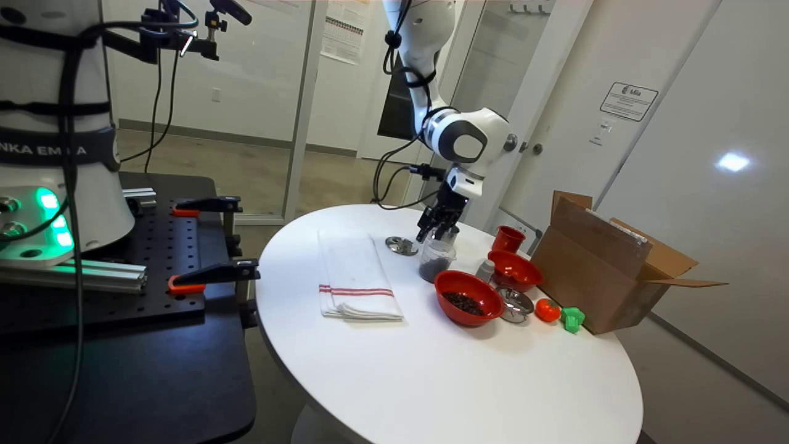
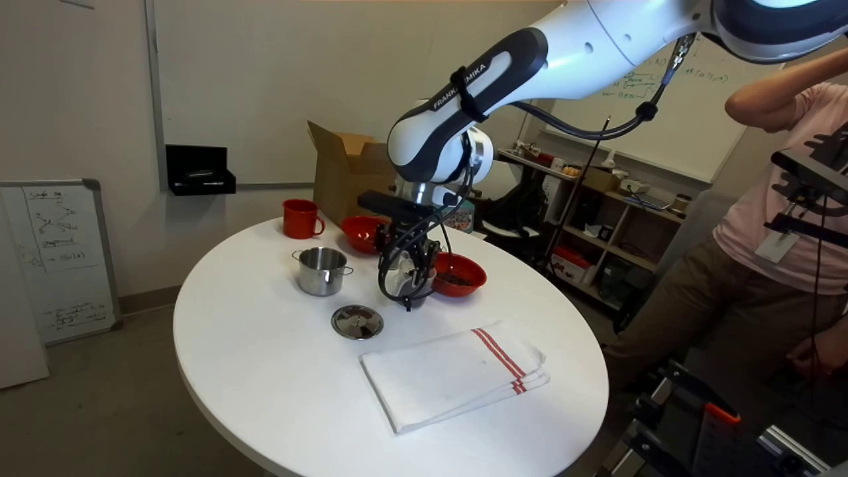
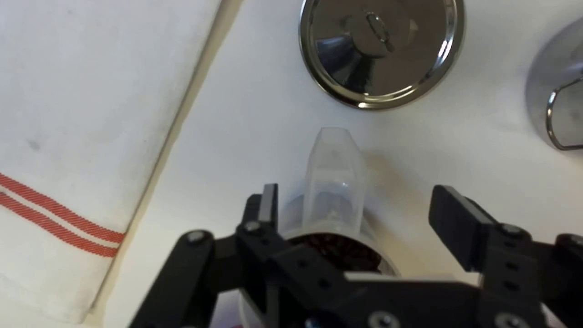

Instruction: Pour some of the things in the jug into the bowl

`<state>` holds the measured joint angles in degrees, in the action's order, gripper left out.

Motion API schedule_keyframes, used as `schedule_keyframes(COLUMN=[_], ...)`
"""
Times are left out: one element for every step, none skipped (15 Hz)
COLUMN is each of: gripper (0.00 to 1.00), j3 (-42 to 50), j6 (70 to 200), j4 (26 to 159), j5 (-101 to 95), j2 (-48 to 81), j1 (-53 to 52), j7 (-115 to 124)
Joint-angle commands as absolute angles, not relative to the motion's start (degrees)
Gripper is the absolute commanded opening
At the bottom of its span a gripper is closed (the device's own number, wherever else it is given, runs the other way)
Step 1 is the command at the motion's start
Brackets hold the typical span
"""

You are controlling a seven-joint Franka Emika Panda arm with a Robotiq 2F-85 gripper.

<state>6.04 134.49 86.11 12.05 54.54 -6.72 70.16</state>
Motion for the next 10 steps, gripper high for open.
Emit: schedule_keyframes(gripper=[1.00, 1.00, 1.00, 1.00, 1.00, 1.00, 1.00, 1.00, 1.00, 1.00], j3=[3.85, 3.64, 3.49, 3.44, 3.37, 4.33, 4.22, 4.11, 4.00, 3.92], j6=[134.94, 134.69, 134.53, 134.78, 135.37, 134.66, 134.61, 134.53, 134.52, 134.54], j4=[89.24, 90.22, 90.38, 90.46, 90.97, 87.12, 87.52, 88.07, 88.59, 89.01], j5=[15.26, 16.33, 17.39, 18.63, 20.23, 17.52, 18.43, 18.85, 19.02, 19.13], j2=[49.00, 47.03, 45.73, 44.32, 42.71, 47.40, 45.83, 44.60, 43.89, 43.60], j1=[-3.49, -2.49, -1.66, -0.81, 0.08, -1.61, -0.71, -0.09, 0.26, 0.31], j7=[69.42, 69.08, 69.27, 69.77, 70.52, 70.34, 70.32, 70.28, 70.24, 70.23])
